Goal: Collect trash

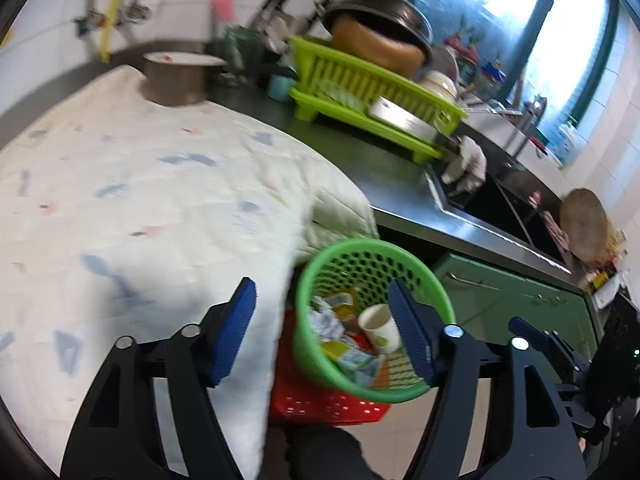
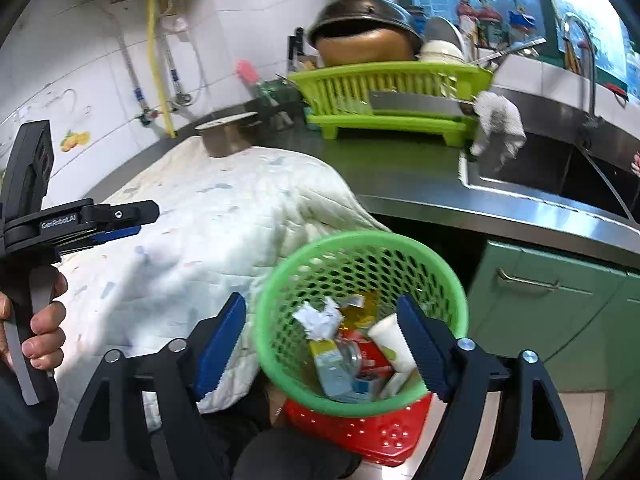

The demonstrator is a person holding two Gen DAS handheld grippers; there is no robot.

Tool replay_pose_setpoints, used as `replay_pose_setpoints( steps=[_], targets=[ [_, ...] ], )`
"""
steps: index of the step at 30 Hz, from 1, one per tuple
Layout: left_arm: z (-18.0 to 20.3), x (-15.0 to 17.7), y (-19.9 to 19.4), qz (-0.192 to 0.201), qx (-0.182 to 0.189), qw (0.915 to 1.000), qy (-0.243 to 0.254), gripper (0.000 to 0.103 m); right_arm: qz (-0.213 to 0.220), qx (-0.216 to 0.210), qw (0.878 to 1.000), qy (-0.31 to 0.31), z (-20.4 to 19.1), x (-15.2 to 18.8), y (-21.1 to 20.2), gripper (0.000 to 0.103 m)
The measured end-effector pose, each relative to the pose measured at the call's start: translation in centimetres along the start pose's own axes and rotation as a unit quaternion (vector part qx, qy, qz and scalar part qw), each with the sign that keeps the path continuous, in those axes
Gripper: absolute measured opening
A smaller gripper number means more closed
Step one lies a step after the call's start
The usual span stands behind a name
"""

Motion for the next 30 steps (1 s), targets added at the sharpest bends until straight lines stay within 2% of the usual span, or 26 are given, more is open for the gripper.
replay_pose_setpoints(
  steps=[3, 7, 9, 16, 21, 30],
  targets=[
    [-1.3, 0.1, -2.5, 0.024, -0.028, 0.9993, 0.005, 0.078, 0.005, -0.011, 1.000, -0.014, -2.2, -0.3, -0.4, 0.079],
    [-2.9, 0.4, -5.8, 0.053, -0.083, 0.9949, 0.021, 0.086, 0.013, -0.034, 0.999, -0.026, -5.2, -0.8, -0.8, 0.083],
    [-3.9, 0.7, -7.5, 0.069, -0.120, 0.9900, 0.030, 0.096, 0.018, -0.038, 0.999, -0.033, -6.5, -1.0, -1.0, 0.085],
    [-7.3, 1.7, -12.9, 0.108, -0.196, 0.9741, 0.034, 0.098, 0.020, -0.059, 0.997, -0.054, -10.8, -1.6, -1.1, 0.088],
    [-9.7, 2.8, -15.5, 0.123, -0.226, 0.9661, 0.021, 0.098, 0.024, -0.064, 0.995, -0.066, -12.8, -1.8, -1.2, 0.089],
    [-11.2, 4.6, -17.2, 0.130, -0.237, 0.9628, 0.017, 0.098, 0.010, -0.071, 0.994, -0.082, -15.7, -0.5, -0.7, 0.090]
  ],
)
Point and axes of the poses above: each gripper's, at about its wrist camera, not at the fingertips, and y roughly the way its jaws point, z to its right, x to its underside, the point moved 6 cm from there along y, roughly the way its jaws point, and after that the axes turned 1 degree about y, right-handed, at the moved point
